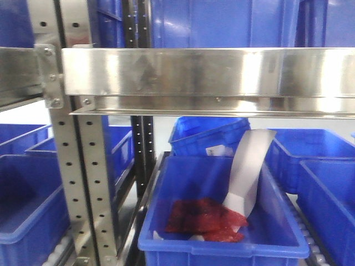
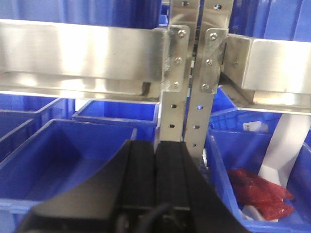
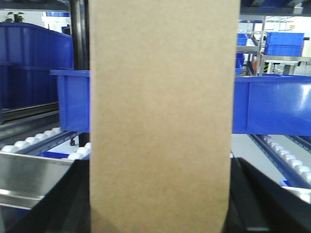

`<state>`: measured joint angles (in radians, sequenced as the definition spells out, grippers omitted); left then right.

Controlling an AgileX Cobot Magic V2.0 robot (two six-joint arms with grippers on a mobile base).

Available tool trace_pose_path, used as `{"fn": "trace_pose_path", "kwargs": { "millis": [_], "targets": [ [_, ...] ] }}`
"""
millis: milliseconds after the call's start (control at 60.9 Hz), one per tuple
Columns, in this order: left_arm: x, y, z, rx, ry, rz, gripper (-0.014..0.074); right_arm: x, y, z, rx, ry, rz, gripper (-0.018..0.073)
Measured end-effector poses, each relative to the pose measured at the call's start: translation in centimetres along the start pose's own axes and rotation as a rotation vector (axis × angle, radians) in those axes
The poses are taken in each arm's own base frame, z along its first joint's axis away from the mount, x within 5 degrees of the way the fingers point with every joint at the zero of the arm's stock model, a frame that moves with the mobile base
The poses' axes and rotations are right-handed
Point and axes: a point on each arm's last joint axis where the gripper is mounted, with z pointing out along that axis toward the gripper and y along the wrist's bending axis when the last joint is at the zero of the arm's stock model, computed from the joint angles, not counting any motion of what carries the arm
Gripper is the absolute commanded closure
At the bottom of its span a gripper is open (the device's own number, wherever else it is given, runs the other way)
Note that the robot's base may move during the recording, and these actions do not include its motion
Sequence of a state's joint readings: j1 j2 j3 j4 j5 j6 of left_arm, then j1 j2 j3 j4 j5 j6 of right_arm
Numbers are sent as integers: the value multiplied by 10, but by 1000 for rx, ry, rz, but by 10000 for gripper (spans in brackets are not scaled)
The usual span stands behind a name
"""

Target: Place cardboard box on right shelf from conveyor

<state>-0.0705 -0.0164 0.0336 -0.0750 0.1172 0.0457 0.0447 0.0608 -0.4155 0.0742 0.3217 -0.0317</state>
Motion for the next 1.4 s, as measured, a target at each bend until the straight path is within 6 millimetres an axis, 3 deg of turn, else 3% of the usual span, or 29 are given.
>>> {"fn": "trace_pose_path", "kwargs": {
  "millis": [887, 985, 1199, 1396],
  "targets": [
    [0, 0, 0, 0, 0, 0, 713, -1, 0, 0, 0, -6, 0, 510],
    [0, 0, 0, 0, 0, 0, 713, -12, 0, 3, 0, -12, 0, 510],
    [0, 0, 0, 0, 0, 0, 713, -59, 1, 41, 0, 47, -53, 510],
    [0, 0, 0, 0, 0, 0, 713, -87, 1, 110, -13, 153, -239, 510]
  ]
}}
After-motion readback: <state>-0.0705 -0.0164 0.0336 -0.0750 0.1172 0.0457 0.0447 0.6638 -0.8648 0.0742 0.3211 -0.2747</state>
